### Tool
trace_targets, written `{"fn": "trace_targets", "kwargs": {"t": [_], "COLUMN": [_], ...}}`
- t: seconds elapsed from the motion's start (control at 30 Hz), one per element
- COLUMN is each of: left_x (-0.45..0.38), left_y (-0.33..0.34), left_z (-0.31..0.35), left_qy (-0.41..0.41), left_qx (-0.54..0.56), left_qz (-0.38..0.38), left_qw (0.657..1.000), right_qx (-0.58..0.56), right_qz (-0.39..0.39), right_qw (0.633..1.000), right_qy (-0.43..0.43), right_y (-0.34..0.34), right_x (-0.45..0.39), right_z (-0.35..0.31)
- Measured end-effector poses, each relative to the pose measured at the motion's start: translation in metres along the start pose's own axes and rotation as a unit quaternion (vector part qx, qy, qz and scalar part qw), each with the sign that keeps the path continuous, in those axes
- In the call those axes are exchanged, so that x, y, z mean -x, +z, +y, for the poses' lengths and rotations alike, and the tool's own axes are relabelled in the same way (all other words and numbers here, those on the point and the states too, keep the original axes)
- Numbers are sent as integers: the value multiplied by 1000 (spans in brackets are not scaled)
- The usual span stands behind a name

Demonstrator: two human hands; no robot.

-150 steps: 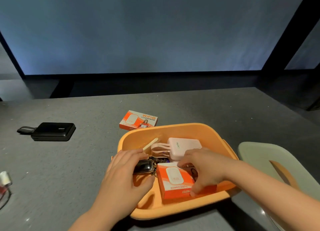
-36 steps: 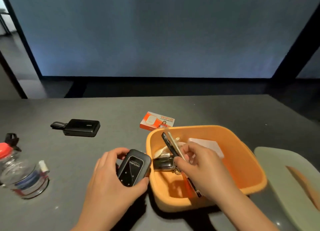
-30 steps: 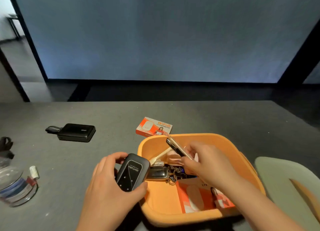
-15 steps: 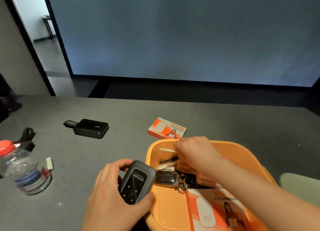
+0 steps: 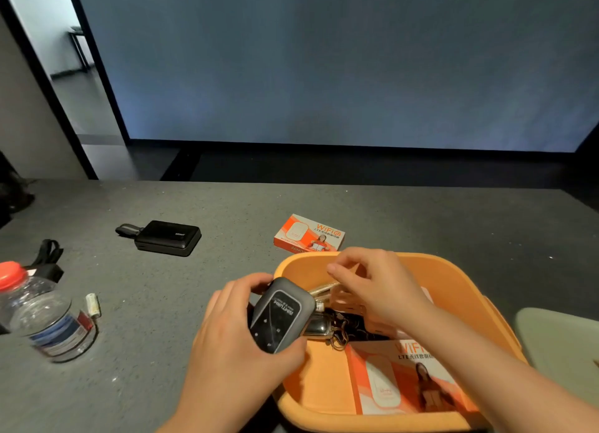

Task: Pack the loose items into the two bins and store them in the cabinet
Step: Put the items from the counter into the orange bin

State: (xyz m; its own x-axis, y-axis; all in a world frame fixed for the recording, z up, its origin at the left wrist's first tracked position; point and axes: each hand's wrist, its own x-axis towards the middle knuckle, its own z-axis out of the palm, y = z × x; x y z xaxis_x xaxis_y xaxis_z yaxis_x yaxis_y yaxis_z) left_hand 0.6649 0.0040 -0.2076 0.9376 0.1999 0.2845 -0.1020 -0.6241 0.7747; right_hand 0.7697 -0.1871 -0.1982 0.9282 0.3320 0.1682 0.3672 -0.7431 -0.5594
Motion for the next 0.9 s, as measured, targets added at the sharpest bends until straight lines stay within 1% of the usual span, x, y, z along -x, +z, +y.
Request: {"fn": "trace_targets", "kwargs": {"t": [0.03,0.07,0.13,0.2,0.33,0.4,0.47,0.5,0.57,0.6,0.63,0.7,0.8,0.9], "left_x": [-1,-3,-6,-8,-5,-2,2,4,10,13,15,19,23,26], "left_y": [3,7,17,26,40,41,39,37,34,33,32,32,33,33], "left_z": [4,7,13,17,17,9,-5,-14,-29,-36,-42,-48,-48,-46], "left_qy": [11,24,51,74,84,77,78,73,50,40,30,0,-21,-30], "left_qx": [5,6,1,-4,-7,6,7,3,-10,-13,-13,-8,-12,-19], "left_qz": [-1,0,4,2,-19,-33,-30,-30,-37,-37,-38,-46,-61,-67], "left_qw": [1000,1000,999,997,996,996,996,997,998,998,999,999,998,997], "right_qx": [-126,-220,-341,-407,-431,-427,-398,-361,-238,-178,-134,-94,-89,-20], "right_qz": [-15,-36,-67,-72,-84,-63,-54,-61,-101,-130,-159,-215,-281,-302], "right_qw": [992,973,933,899,877,875,890,908,954,967,972,968,950,950], "right_qy": [28,50,98,146,195,216,217,204,153,127,107,91,107,81], "right_y": [0,0,-3,-9,-14,-12,-11,-10,-4,3,10,27,45,57], "right_x": [7,14,28,37,44,41,37,34,30,28,25,20,12,9], "right_z": [-6,-13,-21,-24,-16,-8,1,6,15,18,19,20,20,17]}}
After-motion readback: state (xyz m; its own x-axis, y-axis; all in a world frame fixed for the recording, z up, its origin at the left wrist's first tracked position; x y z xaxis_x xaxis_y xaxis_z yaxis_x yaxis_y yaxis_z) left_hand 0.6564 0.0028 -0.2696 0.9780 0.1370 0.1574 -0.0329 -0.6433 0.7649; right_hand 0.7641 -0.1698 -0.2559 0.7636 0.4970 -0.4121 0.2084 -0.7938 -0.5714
